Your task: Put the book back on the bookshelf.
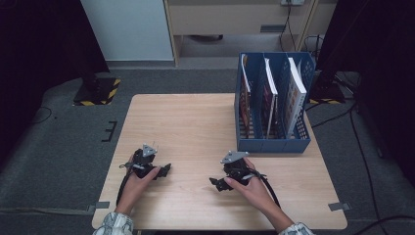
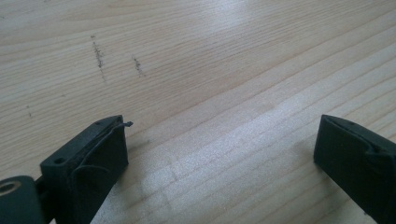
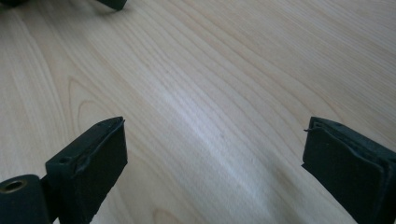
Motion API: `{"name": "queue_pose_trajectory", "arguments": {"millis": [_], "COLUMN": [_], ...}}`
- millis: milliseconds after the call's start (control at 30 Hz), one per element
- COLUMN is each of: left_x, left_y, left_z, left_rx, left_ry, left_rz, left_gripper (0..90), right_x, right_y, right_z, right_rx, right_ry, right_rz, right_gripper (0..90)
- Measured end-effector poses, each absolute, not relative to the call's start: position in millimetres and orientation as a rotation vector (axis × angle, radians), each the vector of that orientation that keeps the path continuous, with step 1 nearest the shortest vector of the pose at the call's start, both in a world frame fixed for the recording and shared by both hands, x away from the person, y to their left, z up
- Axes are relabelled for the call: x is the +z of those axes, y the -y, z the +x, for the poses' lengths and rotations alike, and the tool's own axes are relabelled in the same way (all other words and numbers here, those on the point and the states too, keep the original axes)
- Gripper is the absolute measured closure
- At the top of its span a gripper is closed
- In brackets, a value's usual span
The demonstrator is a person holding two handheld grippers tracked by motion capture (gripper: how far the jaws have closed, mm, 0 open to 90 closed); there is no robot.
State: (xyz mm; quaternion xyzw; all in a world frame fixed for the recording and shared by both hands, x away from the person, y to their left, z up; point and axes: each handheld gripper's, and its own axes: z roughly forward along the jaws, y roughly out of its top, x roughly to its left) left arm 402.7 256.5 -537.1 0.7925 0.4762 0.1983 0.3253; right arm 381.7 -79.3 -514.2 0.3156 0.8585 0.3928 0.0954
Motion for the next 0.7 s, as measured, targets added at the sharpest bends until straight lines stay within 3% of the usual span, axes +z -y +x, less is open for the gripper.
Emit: {"name": "queue_pose_trajectory", "arguments": {"millis": [700], "left_x": [-537], "left_y": [-257], "left_z": [403], "left_rx": [0.515], "left_ry": [-1.246], "left_rz": [2.079], "left_gripper": [1.6], "right_x": [-538], "right_y": [33], "right_z": [420], "right_rx": [1.097], "right_ry": [-2.468], "right_rz": [1.024], "right_gripper": [7.8]}}
